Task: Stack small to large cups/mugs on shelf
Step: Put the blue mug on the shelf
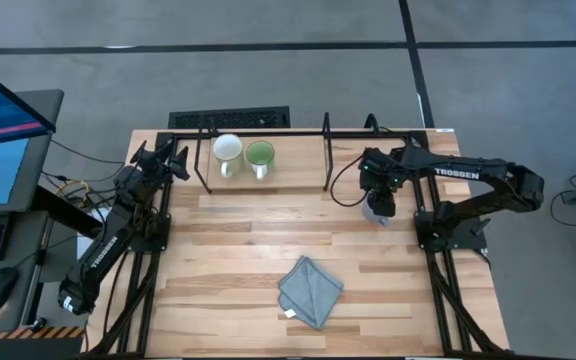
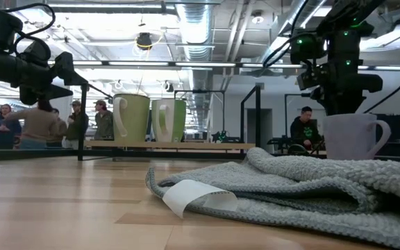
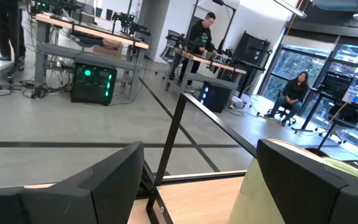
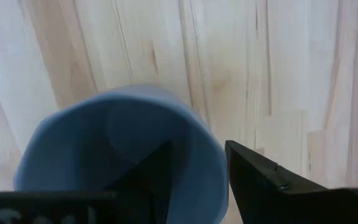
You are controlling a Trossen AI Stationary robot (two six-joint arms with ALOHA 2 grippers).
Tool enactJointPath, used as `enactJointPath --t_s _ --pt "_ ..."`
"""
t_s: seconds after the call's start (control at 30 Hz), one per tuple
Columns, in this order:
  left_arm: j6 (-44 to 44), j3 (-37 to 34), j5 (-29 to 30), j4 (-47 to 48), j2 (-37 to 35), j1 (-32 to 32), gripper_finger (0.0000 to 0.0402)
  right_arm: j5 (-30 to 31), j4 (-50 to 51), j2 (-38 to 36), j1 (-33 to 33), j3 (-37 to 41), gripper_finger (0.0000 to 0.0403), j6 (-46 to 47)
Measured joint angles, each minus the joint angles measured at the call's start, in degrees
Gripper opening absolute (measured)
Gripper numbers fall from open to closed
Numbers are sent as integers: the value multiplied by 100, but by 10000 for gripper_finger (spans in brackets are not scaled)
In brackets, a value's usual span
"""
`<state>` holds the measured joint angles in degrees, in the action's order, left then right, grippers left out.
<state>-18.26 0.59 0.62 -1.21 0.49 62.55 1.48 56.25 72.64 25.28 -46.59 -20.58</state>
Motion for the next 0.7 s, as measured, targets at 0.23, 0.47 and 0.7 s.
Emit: enactJointPath --t_s 0.23,0.47,0.7 --pt "-1 1 0 -2 0 0 304 2 4 0 0 0 166 15" --pt "1 1 0 0 0 1 304 4 28 0 0 0 166 9" --pt "0 -1 0 0 0 1 304 7 46 0 -4 0 166 149"
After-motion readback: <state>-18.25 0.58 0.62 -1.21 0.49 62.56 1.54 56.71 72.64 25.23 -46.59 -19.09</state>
